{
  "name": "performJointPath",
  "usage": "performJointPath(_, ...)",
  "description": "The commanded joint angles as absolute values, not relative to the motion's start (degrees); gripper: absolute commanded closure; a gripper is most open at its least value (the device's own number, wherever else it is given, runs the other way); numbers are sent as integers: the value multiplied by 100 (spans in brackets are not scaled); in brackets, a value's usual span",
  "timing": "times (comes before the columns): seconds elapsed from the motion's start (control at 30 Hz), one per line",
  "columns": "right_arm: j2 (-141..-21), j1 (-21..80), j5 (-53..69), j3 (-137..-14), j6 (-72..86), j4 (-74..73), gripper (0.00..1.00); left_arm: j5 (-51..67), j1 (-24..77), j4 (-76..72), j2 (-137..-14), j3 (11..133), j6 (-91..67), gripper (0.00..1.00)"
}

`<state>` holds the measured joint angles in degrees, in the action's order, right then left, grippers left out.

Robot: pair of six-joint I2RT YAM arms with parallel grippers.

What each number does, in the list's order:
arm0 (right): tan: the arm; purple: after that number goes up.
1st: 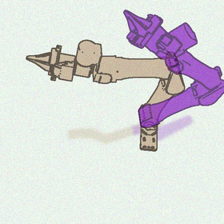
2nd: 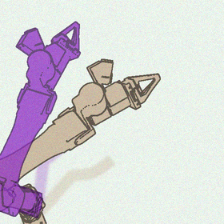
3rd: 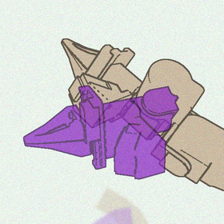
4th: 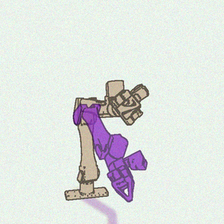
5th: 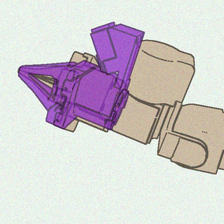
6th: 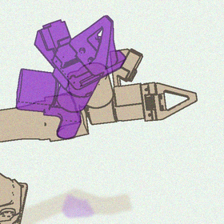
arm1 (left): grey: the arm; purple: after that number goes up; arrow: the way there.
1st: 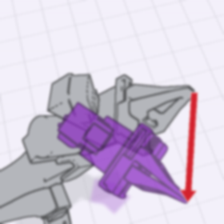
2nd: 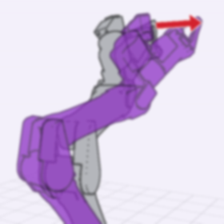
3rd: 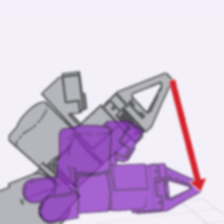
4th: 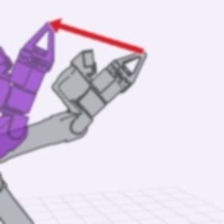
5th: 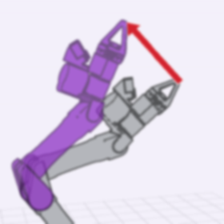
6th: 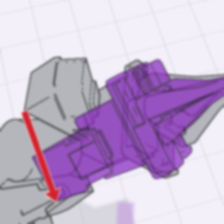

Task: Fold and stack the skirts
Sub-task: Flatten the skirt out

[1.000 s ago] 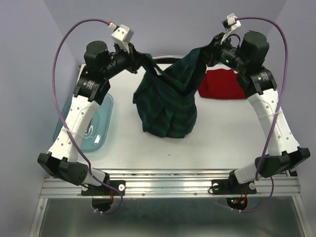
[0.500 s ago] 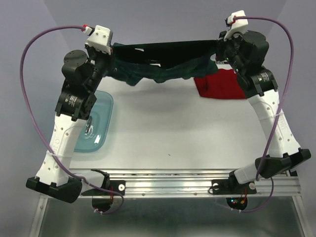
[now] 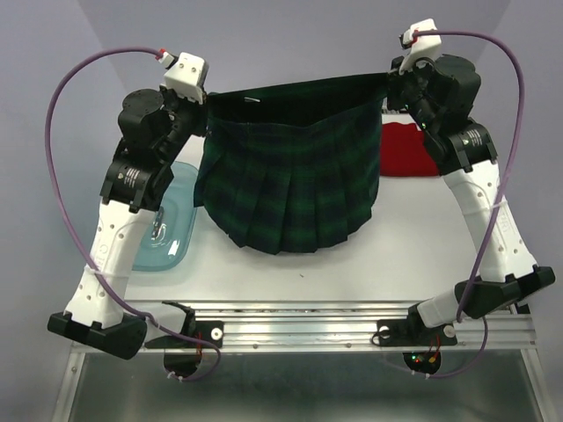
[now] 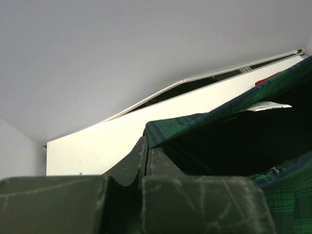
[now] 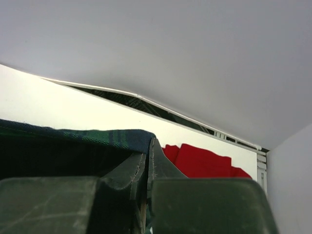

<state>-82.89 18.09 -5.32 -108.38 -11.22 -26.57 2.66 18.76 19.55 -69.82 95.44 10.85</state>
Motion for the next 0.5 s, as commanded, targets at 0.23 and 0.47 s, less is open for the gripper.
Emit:
performJointPath(0.23, -9824, 1485, -1555, -12361, -1555, -1759, 99, -702, 1635, 750, -8128, 10176, 1344, 100)
performJointPath(0.47, -11776, 1485, -1652, -14659, -1758, -706, 99, -712, 1248, 151, -9859, 12390, 1195, 100)
